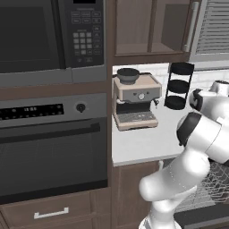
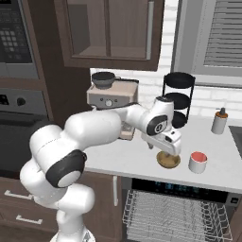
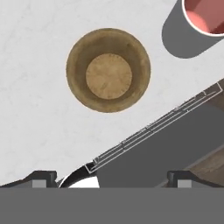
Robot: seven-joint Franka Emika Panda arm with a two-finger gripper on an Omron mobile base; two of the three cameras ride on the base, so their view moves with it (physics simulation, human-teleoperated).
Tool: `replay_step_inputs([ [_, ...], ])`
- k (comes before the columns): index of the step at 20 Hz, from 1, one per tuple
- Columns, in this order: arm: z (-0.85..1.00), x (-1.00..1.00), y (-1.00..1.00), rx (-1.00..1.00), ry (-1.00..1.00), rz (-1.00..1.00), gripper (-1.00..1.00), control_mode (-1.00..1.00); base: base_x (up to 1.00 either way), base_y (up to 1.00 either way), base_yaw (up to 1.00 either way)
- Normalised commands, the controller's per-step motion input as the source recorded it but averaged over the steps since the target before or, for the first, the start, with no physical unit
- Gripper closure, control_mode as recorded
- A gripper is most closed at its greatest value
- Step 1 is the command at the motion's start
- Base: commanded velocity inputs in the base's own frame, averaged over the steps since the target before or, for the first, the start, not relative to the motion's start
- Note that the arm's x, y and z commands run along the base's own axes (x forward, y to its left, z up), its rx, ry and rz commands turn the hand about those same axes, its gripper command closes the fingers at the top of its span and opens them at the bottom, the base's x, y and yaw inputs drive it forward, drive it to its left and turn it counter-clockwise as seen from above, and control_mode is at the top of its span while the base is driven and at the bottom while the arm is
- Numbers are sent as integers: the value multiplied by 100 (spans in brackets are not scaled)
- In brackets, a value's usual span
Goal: Pick up the cup and bowl from the counter, place them in the dishwasher, and close the dishwasher door.
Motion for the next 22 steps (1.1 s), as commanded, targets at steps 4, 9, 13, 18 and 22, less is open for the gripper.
replay_step_inputs([
  [4, -30, 25, -29, 6, -3, -18, -100, -100, 0, 0, 0],
  [9, -7, 24, -14, 7, 0, -38, -100, -100, 0, 0, 0],
  [13, -11, 13, 3, 1, 0, -55, -100, -100, 0, 0, 0],
  [18, -35, 5, 3, 0, 0, -57, -100, -100, 0, 0, 0],
  [22, -34, 4, 0, 0, 1, -29, -100, -100, 0, 0, 0],
])
